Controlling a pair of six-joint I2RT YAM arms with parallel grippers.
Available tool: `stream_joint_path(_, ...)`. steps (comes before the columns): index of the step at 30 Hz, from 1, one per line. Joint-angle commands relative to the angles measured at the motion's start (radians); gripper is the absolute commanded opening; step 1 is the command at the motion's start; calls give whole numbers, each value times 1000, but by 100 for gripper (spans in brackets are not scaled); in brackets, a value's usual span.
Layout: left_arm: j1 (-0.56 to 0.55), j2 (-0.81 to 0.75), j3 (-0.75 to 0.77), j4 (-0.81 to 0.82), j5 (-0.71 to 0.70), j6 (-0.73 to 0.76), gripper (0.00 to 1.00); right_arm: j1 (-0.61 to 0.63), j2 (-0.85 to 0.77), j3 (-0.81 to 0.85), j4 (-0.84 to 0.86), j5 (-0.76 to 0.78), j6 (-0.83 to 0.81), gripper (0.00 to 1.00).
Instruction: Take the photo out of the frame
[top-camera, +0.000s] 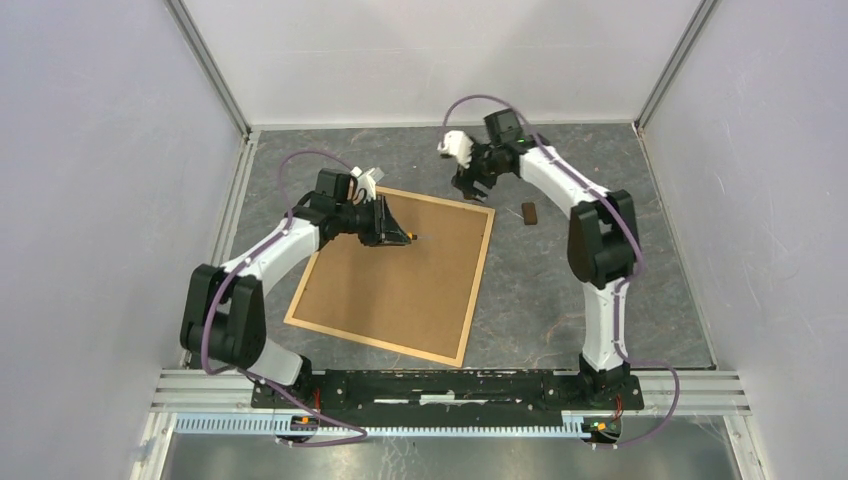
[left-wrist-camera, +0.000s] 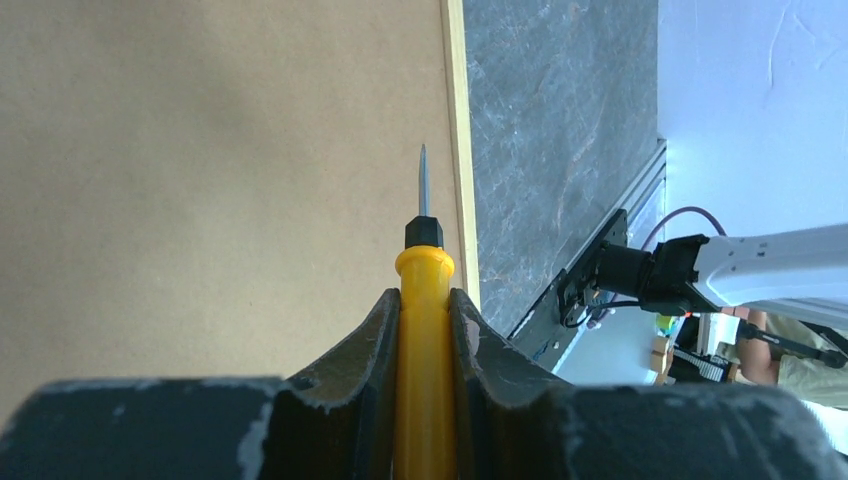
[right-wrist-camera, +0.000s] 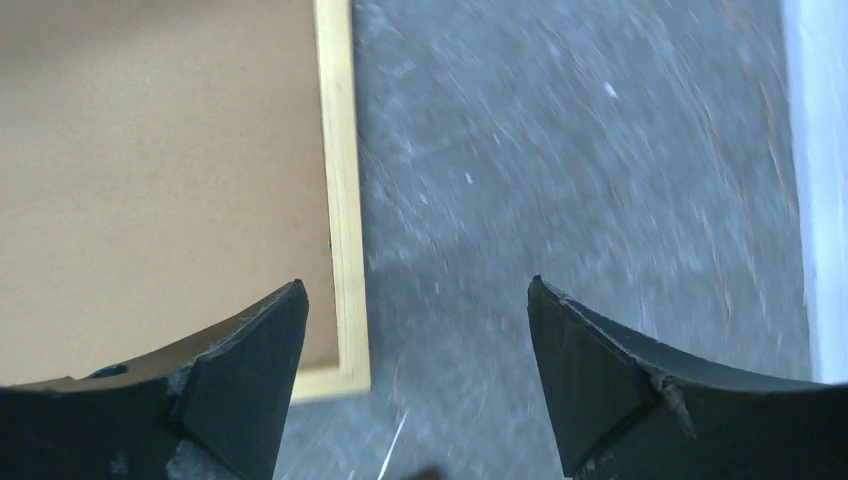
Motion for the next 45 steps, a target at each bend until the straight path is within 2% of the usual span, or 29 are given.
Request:
stream_joint_path(1,4,86,108,16,46,33,2,-68,-187,-116,14,-34,381,93)
stream_joint_path(4,6,122,146,27,33,15,2,-69,-266,-301,36,60,649,95)
stream_joint_path(6,8,136,158,30,30,0,2,-70,-343,-445,108,14,771,98)
stream_joint_path(9,9,139,164,22,24,-7,2,-51,-450,-612,231,7,925,98)
stream_joint_path(12,8,136,158,14,11,-4,2,-23,-497,-745,300,72,992,89)
stream_joint_path(16,8,131,155,3,1,4,2,21,-453,-788,270,176,1040,80)
stream_joint_path(23,8,97,126,3,-18,7,2,65,-398,-803,333,216,1171,76)
stream_joint_path(25,9,92,119,4,-23,12,2,82,-378,-795,319,237,1182,70)
stream_joint_path(26,8,91,118,4,-28,18,2,84,-371,-798,314,241,1180,64)
stream_joint_path(28,8,92,123,-9,-38,34,2,84,-358,-799,307,250,1151,46)
stream_joint_path(32,5,108,136,-34,-43,71,2,71,-305,-719,241,296,1023,23)
stream_joint_path(35,4,132,142,-16,-34,67,2,59,-278,-674,220,309,951,16)
stream_joint_path(39,-5,195,188,20,-23,40,2,44,-251,-620,205,288,933,15)
stream_joint_path(42,-11,261,236,49,-4,-3,2,44,-247,-617,200,221,945,23)
stream_joint_path(45,-20,326,287,80,10,-51,2,44,-266,-625,217,178,932,34)
